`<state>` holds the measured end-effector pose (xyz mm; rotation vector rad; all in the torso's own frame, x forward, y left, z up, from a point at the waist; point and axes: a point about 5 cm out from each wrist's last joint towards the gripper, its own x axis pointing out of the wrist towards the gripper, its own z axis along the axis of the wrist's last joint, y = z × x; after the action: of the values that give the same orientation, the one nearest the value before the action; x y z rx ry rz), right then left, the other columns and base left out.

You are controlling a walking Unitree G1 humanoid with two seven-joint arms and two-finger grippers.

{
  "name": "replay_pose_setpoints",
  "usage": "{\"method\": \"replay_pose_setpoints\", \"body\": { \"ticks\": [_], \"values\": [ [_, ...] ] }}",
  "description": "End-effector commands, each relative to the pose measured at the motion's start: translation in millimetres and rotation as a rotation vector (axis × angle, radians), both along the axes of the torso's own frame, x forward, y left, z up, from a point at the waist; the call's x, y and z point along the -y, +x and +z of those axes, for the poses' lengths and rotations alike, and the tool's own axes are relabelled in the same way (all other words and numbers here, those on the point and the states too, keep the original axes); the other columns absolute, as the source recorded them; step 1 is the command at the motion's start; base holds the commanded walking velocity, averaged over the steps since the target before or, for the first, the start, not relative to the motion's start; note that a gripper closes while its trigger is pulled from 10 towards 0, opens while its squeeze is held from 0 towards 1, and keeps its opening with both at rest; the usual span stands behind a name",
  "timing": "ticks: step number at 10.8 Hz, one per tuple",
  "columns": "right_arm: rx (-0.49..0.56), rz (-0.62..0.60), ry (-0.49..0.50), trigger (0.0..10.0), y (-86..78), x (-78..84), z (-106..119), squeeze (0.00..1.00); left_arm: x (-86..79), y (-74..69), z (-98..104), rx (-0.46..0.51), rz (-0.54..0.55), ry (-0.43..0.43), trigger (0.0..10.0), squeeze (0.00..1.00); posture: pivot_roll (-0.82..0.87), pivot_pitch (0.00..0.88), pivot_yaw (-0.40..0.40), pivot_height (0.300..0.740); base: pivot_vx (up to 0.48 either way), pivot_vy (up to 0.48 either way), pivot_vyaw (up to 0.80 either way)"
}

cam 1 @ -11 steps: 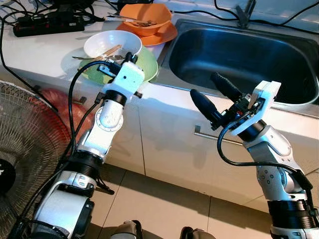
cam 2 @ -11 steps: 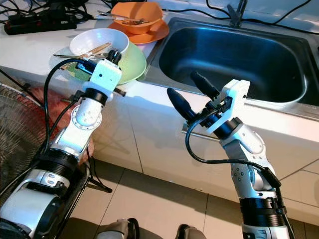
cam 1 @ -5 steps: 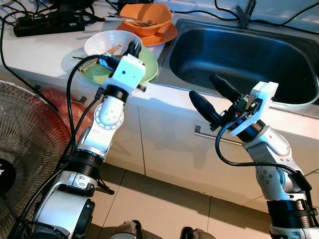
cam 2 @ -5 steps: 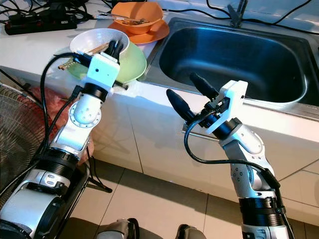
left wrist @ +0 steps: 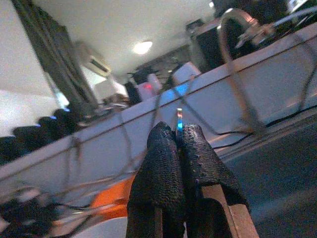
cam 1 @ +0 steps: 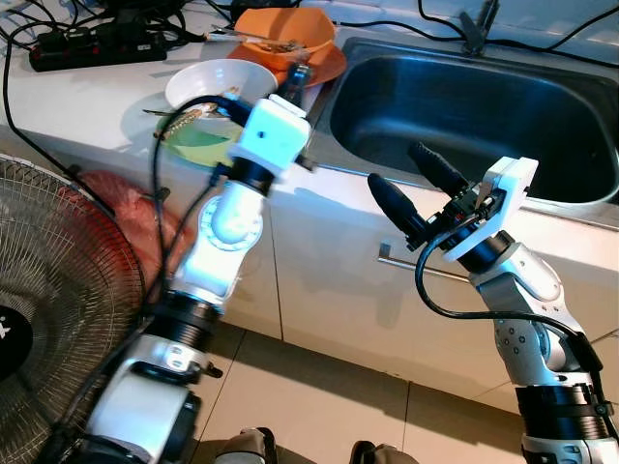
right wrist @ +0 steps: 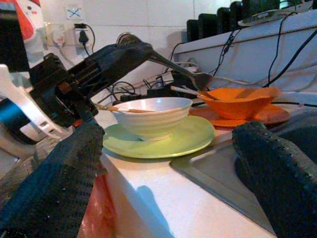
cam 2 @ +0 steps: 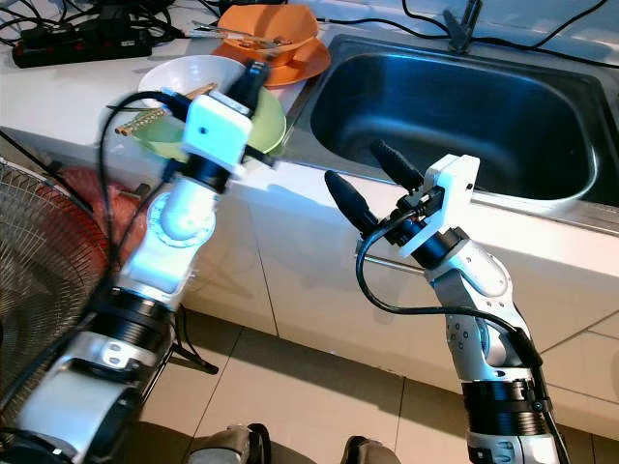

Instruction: Kitchen organization

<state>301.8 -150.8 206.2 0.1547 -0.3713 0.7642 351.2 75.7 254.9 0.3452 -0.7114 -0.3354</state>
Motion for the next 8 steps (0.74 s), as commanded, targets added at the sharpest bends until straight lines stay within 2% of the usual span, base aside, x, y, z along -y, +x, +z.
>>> {"method": "replay_pose_setpoints", "body": {
  "ticks": [1, 2, 3, 4, 5, 8],
  "values": [
    [0.014, -0.004, -0.001, 10.0, 0.2, -0.1, 2, 0.0, 11.9, -6.3, 7, 0.016, -0.084, -0.017, 10.0, 0.0, 0.03, 0.128, 0.01, 0.74, 0.0, 0.0, 0.0],
    [0.014, -0.005, 0.001, 10.0, -0.7, -0.8, 2, 0.0, 28.8, -8.9, 6, -0.027, -0.189, -0.064, 10.0, 0.0, 0.02, 0.13, 0.014, 0.74, 0.0, 0.0, 0.0],
    [0.014, -0.006, 0.002, 10.0, -1.2, -0.9, 2, 0.0, 34.4, -9.0, 7, -0.043, -0.221, -0.077, 10.0, 0.0, 0.02, 0.13, 0.014, 0.74, 0.0, 0.0, 0.0],
    [0.014, -0.008, 0.006, 10.0, -3.3, -1.4, 2, 0.0, 43.0, -2.9, 2, -0.121, -0.279, -0.103, 10.0, 0.0, 0.01, 0.138, 0.023, 0.74, 0.0, 0.0, 0.0],
    [0.011, -0.009, 0.01, 10.0, -6.3, -2.9, 0, 0.0, 46.4, 8.8, -5, -0.221, -0.313, -0.151, 10.0, 0.0, 0.0, 0.145, 0.032, 0.74, 0.0, 0.0, 0.0],
    [-0.001, -0.018, 0.019, 10.0, -15.4, -3.7, -3, 0.0, 46.7, 30.4, 8, -0.31, -0.338, -0.201, 10.0, 0.0, -0.03, 0.172, 0.047, 0.74, 0.0, 0.0, 0.0]
  ]
}}
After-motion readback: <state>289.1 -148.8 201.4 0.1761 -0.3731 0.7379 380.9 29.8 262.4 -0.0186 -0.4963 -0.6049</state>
